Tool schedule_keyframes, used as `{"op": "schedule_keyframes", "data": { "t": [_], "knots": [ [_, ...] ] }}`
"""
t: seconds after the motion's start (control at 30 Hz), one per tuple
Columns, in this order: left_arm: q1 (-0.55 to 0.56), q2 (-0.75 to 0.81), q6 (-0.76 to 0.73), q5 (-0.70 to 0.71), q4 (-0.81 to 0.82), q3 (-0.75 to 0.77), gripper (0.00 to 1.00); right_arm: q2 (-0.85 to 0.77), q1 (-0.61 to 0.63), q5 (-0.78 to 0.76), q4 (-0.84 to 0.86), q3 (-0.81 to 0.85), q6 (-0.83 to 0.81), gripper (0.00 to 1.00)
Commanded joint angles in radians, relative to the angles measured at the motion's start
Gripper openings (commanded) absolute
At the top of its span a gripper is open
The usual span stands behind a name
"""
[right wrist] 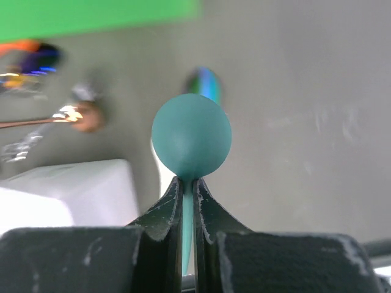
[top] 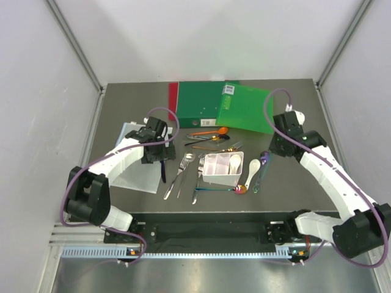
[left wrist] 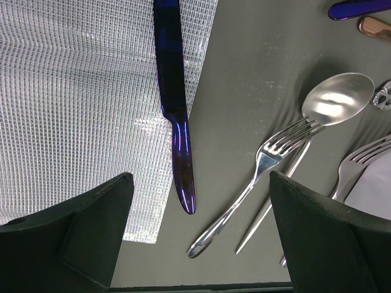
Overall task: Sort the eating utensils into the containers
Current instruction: Pick up the spoon from the center of the board, then place the spoon in the storage box.
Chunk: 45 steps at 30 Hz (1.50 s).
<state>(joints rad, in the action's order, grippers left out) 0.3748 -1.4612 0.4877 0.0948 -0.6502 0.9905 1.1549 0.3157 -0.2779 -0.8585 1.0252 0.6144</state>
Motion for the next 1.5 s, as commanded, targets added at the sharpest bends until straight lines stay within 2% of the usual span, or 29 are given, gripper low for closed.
{"op": "schedule_keyframes", "data": {
  "t": [0.0,0.17,0.47,0.6,1.0,1.17,1.47],
  "knots": [
    [0.001,0.036,0.006,0.025,0.026,-0.003,0.96,-0.001,0.107,-0.133,-0.007,0.166,-0.091,0.00],
    [0.003,0.035,0.015,0.042,0.026,-0.009,0.96,0.002,0.173,-0.138,0.054,0.243,-0.146,0.00],
    [0.001,0.027,0.025,0.069,0.034,-0.009,0.96,0.038,0.336,-0.144,0.242,0.242,-0.251,0.00],
    [0.001,0.027,0.032,0.079,0.035,-0.012,0.96,0.031,0.370,-0.129,0.373,0.242,-0.295,0.00],
    [0.010,0.038,0.061,0.109,0.035,-0.004,0.96,0.043,0.408,-0.066,0.552,0.162,-0.383,0.00],
    [0.021,0.033,0.069,0.123,0.035,-0.004,0.96,0.043,0.424,-0.037,0.566,0.135,-0.366,0.00],
    [0.024,0.029,0.065,0.140,0.038,-0.015,0.96,-0.038,0.464,-0.053,0.613,-0.046,-0.308,0.00]
  ]
}}
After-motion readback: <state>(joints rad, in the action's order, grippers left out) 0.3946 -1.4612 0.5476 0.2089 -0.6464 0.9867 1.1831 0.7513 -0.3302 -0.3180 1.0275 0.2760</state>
